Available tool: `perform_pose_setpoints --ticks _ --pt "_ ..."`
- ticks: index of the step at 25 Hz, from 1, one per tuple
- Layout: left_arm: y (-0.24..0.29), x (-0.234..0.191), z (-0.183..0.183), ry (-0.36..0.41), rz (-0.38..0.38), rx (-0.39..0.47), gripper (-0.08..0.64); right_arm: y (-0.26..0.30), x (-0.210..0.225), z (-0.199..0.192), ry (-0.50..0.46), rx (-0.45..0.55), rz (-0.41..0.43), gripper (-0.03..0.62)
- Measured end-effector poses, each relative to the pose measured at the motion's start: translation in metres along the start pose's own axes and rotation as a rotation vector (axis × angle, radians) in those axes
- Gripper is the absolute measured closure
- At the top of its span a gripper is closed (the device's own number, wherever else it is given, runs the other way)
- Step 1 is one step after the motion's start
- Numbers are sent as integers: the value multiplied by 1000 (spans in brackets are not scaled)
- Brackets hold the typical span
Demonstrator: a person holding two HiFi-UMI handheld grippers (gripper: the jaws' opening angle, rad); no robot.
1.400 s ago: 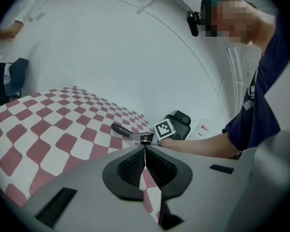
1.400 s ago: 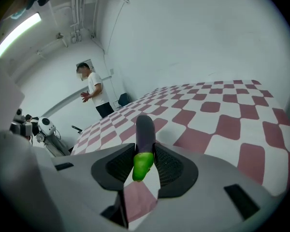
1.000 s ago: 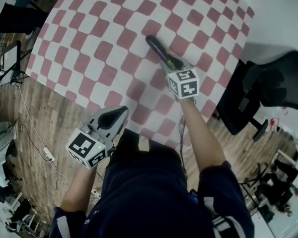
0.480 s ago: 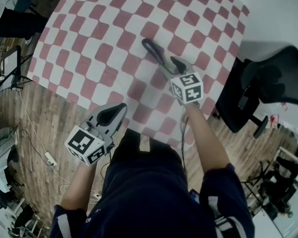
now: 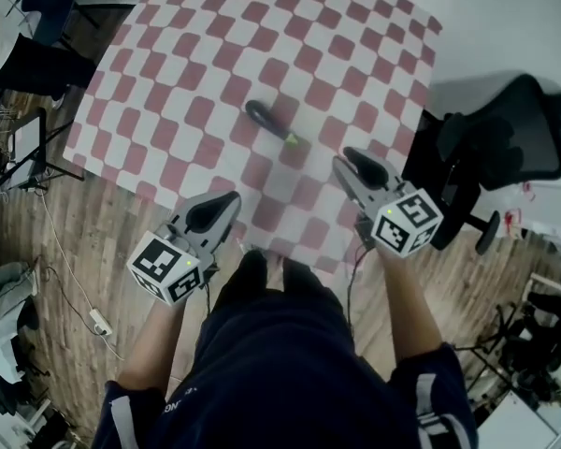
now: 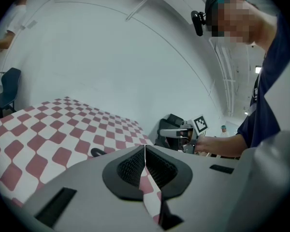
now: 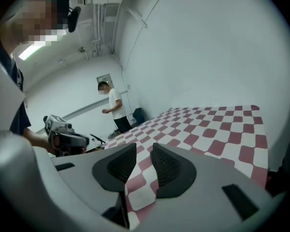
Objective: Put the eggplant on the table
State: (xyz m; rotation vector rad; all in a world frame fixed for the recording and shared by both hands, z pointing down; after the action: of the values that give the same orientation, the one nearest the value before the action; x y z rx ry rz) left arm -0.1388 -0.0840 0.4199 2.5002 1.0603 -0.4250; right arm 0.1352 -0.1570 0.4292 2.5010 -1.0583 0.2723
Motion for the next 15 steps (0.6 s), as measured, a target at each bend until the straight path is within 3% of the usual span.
perform_pose_setpoints --ticks 5,15 --pt "-2 20 8 27 -31 18 532 -56 -41 26 32 86 45 532" --pt "13 63 38 113 -100 65 532 -100 -91 52 -5 169 116 568"
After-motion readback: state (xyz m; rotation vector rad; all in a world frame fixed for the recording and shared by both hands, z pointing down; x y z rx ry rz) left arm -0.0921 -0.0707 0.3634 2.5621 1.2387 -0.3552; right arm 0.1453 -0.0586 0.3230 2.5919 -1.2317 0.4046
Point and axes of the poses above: the fingertips, and each gripper's own axes: y forward along the fingers, x to its right, z out of its top, the point moved 7 cm from there along -y, backward along the fingers, and after that the axes turned 7 degrees about x, right-handed, at the moved point
